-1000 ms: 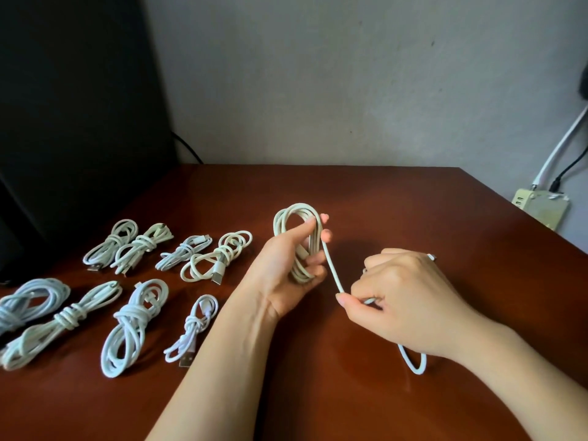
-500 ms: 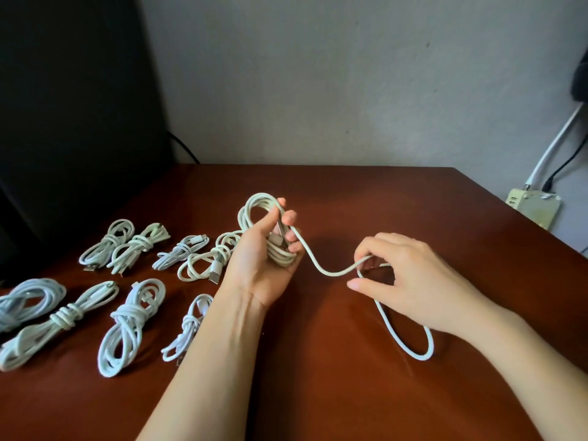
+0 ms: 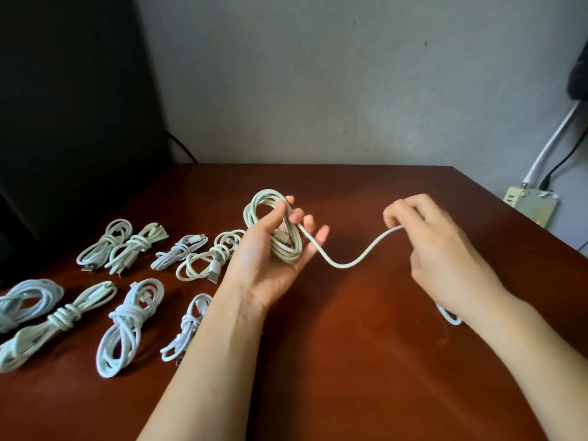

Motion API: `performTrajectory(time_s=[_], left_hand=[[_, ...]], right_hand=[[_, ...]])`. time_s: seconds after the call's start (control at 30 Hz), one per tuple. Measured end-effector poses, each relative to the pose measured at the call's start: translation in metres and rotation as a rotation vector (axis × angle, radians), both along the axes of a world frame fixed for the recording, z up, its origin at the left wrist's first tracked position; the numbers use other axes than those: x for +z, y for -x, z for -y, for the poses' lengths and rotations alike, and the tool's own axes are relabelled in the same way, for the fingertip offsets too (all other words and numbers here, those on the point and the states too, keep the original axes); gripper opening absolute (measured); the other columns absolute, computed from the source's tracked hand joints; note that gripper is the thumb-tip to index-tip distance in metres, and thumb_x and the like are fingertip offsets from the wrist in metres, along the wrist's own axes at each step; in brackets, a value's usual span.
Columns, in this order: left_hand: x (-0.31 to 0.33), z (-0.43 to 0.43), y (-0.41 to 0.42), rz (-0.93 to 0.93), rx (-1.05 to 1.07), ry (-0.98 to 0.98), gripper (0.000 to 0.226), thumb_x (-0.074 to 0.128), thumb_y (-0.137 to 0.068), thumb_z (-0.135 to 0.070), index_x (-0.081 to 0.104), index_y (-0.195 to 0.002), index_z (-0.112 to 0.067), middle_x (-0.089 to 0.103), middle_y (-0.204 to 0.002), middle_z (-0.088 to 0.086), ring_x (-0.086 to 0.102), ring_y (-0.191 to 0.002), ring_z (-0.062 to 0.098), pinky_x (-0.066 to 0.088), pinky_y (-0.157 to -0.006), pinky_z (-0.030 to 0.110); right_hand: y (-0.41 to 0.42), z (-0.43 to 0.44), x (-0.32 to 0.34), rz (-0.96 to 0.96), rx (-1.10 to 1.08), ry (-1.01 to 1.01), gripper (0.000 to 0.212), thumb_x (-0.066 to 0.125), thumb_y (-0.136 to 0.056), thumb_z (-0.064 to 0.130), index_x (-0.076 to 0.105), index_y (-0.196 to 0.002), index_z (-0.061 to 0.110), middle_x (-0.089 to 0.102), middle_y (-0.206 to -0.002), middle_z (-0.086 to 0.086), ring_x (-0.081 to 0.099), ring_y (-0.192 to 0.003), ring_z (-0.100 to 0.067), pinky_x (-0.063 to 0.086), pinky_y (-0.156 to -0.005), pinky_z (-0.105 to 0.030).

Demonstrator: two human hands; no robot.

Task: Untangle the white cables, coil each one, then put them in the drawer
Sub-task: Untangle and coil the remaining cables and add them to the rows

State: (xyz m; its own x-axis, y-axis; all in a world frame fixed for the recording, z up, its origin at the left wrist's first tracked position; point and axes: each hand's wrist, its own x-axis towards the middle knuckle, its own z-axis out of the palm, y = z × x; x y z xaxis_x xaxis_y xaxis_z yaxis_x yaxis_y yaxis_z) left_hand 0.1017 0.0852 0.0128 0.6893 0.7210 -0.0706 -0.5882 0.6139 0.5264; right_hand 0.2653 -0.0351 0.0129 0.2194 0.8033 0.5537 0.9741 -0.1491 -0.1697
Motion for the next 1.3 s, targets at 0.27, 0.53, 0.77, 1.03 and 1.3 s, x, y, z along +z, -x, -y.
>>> performTrajectory(time_s=[0.27,0.53,0.77,1.03,1.3], left_hand=[[-0.005,-0.008,-0.001,0.039,0.124,0.074,0.016,0.041,-0.096,-0.013,0.054,-0.088,-0.018,0.042,-0.061,-0.005,0.034,-0.045,0.006,0.032,-0.045,0.016],[-0.012,-0.019,0.003,-0.177,0.298,-0.015,0.025,0.037,-0.100,-0.007,0.056,-0.090,-0.020,0.044,-0.063,-0.005,0.037,-0.044,0.005,0.034,-0.043,0.016],[-0.019,-0.007,-0.009,-0.749,0.418,-0.546,0.020,0.046,-0.098,-0.008,0.057,-0.090,-0.023,0.046,-0.068,-0.004,0.040,-0.057,0.007,0.036,-0.055,0.023],[-0.017,0.012,-0.017,-0.773,0.013,-0.769,0.022,0.052,-0.098,-0.026,0.059,-0.084,-0.011,0.049,-0.067,0.003,0.043,-0.060,0.014,0.038,-0.053,0.023],[-0.006,0.025,-0.015,-0.656,-0.369,-0.773,0.042,0.048,-0.087,-0.057,0.050,-0.095,-0.016,0.037,-0.080,0.011,0.031,-0.053,0.009,0.033,-0.043,0.014]], right_hand=[[-0.020,0.001,-0.001,0.018,0.109,-0.189,0.039,0.052,-0.077,-0.025,0.066,-0.097,0.006,0.059,-0.099,-0.002,0.063,-0.080,-0.025,0.057,-0.068,-0.036],[0.007,0.003,0.002,-0.265,0.373,-0.033,0.021,0.054,-0.094,0.008,0.057,-0.089,0.028,0.058,-0.073,0.023,0.056,-0.043,-0.005,0.046,-0.049,-0.018],[0.024,0.003,0.002,-0.222,0.575,-0.114,0.008,0.065,-0.087,0.023,0.070,-0.086,0.017,0.056,-0.061,0.015,0.050,-0.055,0.006,0.033,-0.060,0.000],[0.033,0.008,0.010,-0.118,0.555,-0.450,0.013,0.060,-0.089,0.015,0.072,-0.087,0.011,0.054,-0.079,0.027,0.053,-0.078,0.016,0.038,-0.073,-0.003],[0.022,0.006,0.011,-0.125,0.327,-0.600,0.015,0.064,-0.089,0.017,0.074,-0.086,0.007,0.060,-0.079,0.017,0.057,-0.076,0.009,0.038,-0.069,-0.005]])
